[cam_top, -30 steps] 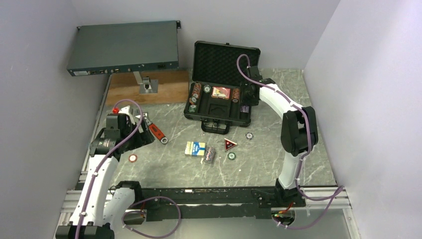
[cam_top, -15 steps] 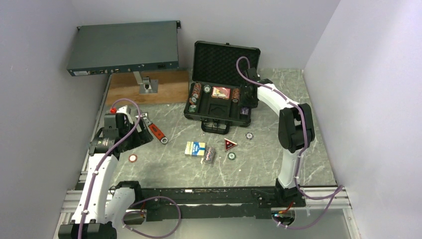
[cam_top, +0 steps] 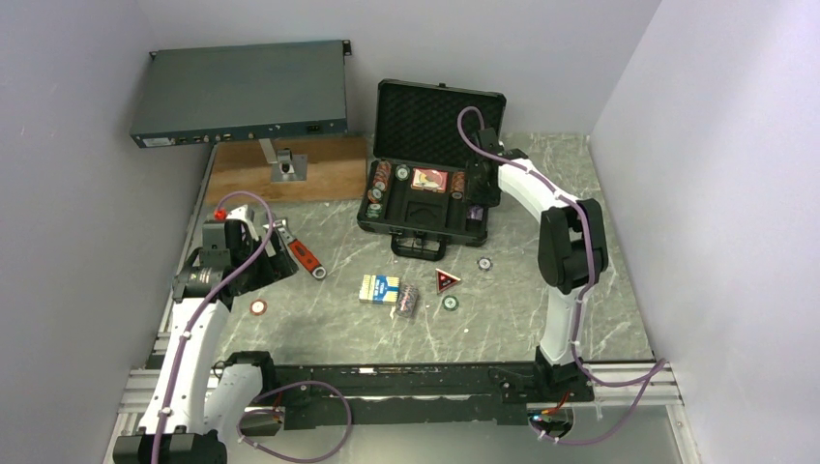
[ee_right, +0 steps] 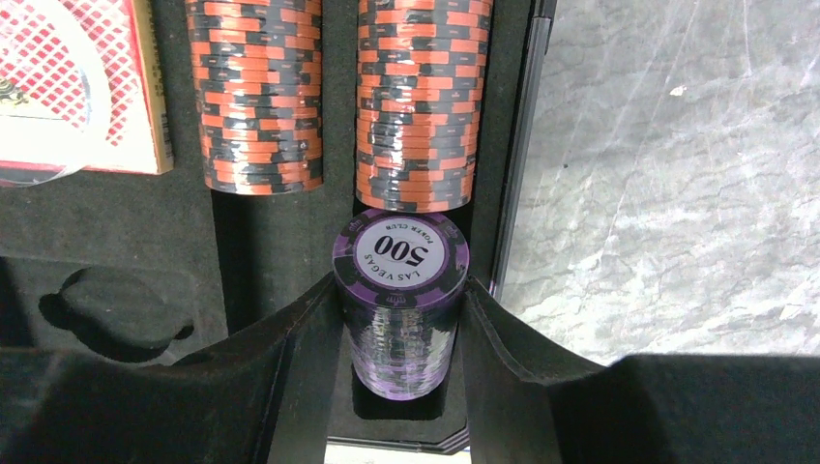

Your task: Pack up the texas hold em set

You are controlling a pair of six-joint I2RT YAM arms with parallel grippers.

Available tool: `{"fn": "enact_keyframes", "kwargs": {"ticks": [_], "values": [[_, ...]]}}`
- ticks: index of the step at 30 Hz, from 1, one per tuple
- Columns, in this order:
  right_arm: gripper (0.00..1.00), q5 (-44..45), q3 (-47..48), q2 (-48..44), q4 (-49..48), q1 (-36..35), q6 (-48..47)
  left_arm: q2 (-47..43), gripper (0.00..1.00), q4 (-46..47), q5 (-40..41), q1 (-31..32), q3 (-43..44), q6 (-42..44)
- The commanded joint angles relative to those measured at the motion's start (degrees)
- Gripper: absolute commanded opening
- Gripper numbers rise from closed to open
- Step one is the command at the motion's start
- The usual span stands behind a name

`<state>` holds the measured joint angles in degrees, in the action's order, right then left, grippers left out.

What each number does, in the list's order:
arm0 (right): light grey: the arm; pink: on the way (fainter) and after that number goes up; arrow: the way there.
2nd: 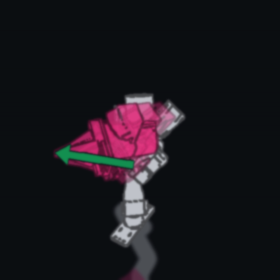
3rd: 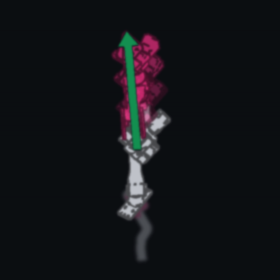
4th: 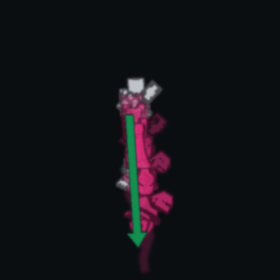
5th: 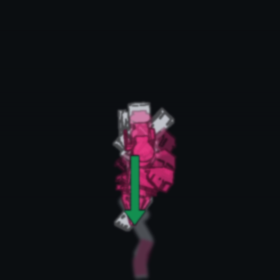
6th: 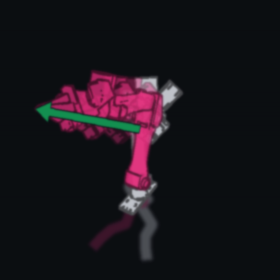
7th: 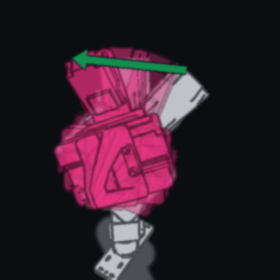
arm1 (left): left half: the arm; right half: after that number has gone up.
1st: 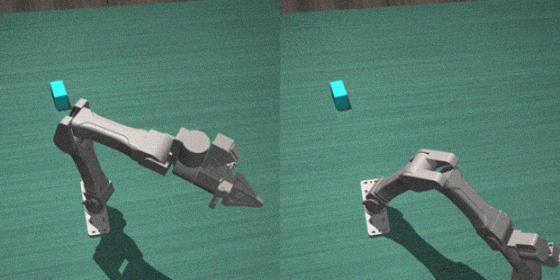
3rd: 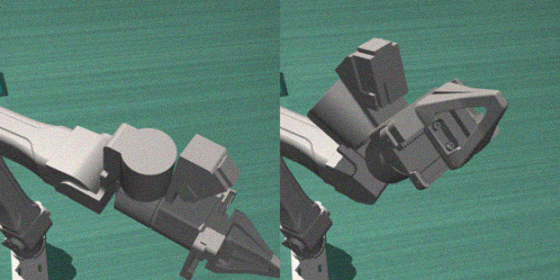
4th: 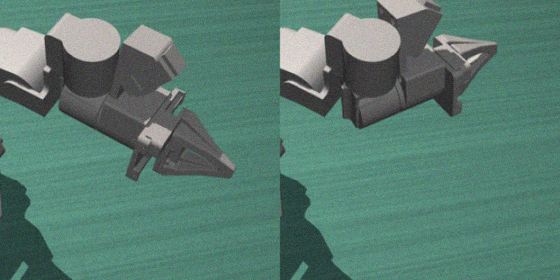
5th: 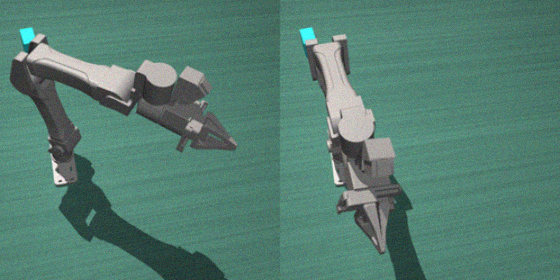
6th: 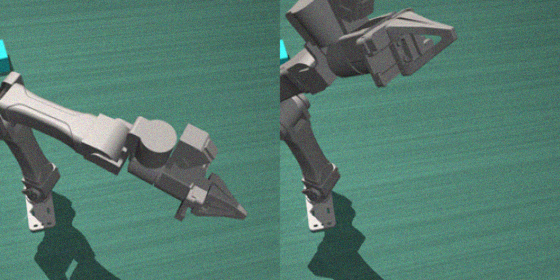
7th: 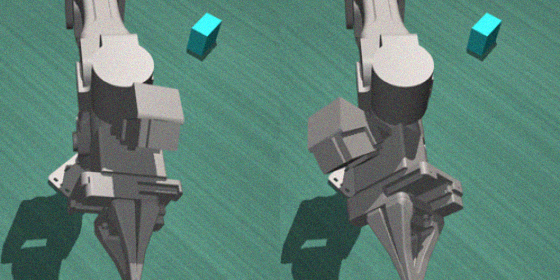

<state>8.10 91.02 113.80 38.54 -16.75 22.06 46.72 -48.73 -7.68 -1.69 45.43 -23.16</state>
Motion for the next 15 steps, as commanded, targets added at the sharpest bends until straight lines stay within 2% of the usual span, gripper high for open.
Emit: {"fn": "enact_keyframes", "kwargs": {"ticks": [1, 11, 15], "values": [[0.00, 1.57, 5.33, 1.33, 0.18, -0.11, -0.61, -0.31, 0.90, 1.43, -0.06, -0.36, 0.82, 0.66], [0.03, 0.69, 8.05, 4.10, 2.79, -0.02, -1.05, -0.24, 0.91, 1.36, -0.10, -0.39, 0.89, 0.61], [0.12, 1.34, 10.45, 5.27, 5.10, 0.01, -0.80, -0.23, 0.91, 1.34, 0.10, -0.40, 0.89, 0.49]]}}
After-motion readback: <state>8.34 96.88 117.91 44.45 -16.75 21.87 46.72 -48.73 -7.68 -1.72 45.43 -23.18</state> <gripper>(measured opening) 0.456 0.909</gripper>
